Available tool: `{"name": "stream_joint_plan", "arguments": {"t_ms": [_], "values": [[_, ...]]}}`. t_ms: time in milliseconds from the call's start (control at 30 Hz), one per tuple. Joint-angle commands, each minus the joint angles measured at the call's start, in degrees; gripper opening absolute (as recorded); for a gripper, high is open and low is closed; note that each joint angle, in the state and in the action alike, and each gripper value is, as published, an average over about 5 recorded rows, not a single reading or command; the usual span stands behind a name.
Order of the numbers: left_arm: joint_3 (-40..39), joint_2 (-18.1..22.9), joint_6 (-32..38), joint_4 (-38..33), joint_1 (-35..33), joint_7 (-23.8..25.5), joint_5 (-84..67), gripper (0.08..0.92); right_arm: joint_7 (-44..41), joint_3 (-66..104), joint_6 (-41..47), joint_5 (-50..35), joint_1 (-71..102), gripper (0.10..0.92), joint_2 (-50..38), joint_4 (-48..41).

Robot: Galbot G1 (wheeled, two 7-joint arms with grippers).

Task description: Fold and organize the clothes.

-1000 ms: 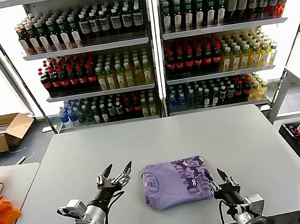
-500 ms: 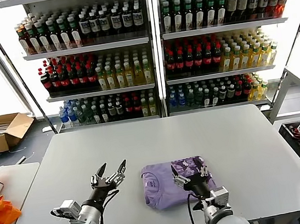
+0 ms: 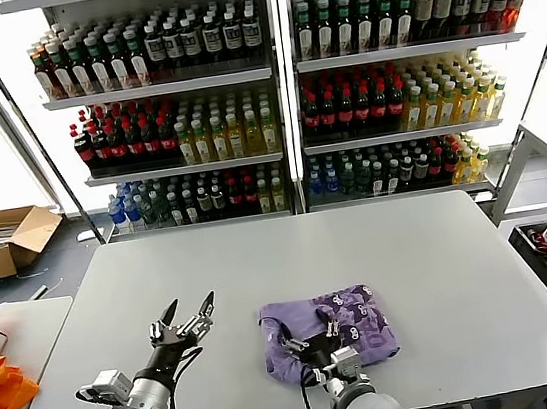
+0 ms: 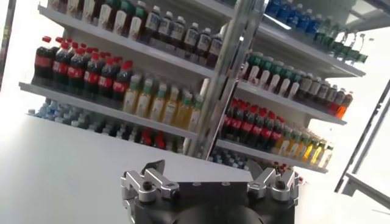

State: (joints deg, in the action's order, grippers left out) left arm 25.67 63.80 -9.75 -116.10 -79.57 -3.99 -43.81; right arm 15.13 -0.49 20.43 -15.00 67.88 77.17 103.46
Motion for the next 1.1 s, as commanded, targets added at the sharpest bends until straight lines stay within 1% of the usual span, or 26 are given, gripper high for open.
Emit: {"name": "stream_joint_plan", "arguments": {"t_ms": [33, 100, 167, 233, 300, 400, 533, 700, 867, 1100], "values": [[-0.38, -0.02, -0.03, 0.03, 0.87, 0.2, 0.57, 0.823, 0.39, 2.48, -1.41, -0.14, 1.02, 0.823, -0.76, 8.74], [-0.88, -0.19, 0.05, 0.12, 1.35, 0.54, 1.19, 0.823, -1.54, 7.57, -3.49, -1.96, 2.18, 0.823, -1.62, 16.56], [-1.21, -0.33, 0.17, 0.27, 1.82, 0.93, 1.67, 0.822, -3.59, 13.68, -5.1, -4.97, 3.62, 0.823, -2.83, 22.32], [-1.37, -0.33, 0.3, 0.42, 2.24, 1.38, 2.18, 0.823, -7.08, 20.66, -6.63, -7.21, 6.06, 0.823, -4.69, 25.9], [-1.16, -0.17, 0.58, 0.53, 2.34, 2.12, 3.04, 0.823, -11.1, 27.57, -8.43, -8.1, 9.28, 0.823, -6.47, 27.31], [-0.05, 0.38, 1.47, 0.59, 1.89, 3.73, 4.9, 0.823, -14.91, 34.71, -11.56, -7.06, 14.3, 0.823, -7.63, 26.7], [2.75, 1.53, 1.86, -0.13, 0.66, 5.03, 5.74, 0.823, -17.51, 39.59, -15.5, -6.02, 19.98, 0.823, -7.02, 25.18], [7.08, 2.14, -0.46, -2.56, -1.84, 6.3, 5.05, 0.823, -20.65, 42.54, -16.46, -6.55, 23.79, 0.823, -6.11, 23.51], [10.91, 2.92, -2.15, -4.41, -4.07, 9.49, 6.74, 0.823, -22.4, 44.28, -17.65, -6.43, 25.55, 0.823, -5.24, 22.17], [16.16, 6.11, -3.34, -6.22, -4.32, 14.39, 11.09, 0.822, -25.77, 47.32, -18.81, -5.45, 27.79, 0.823, -4.18, 21.34]]}}
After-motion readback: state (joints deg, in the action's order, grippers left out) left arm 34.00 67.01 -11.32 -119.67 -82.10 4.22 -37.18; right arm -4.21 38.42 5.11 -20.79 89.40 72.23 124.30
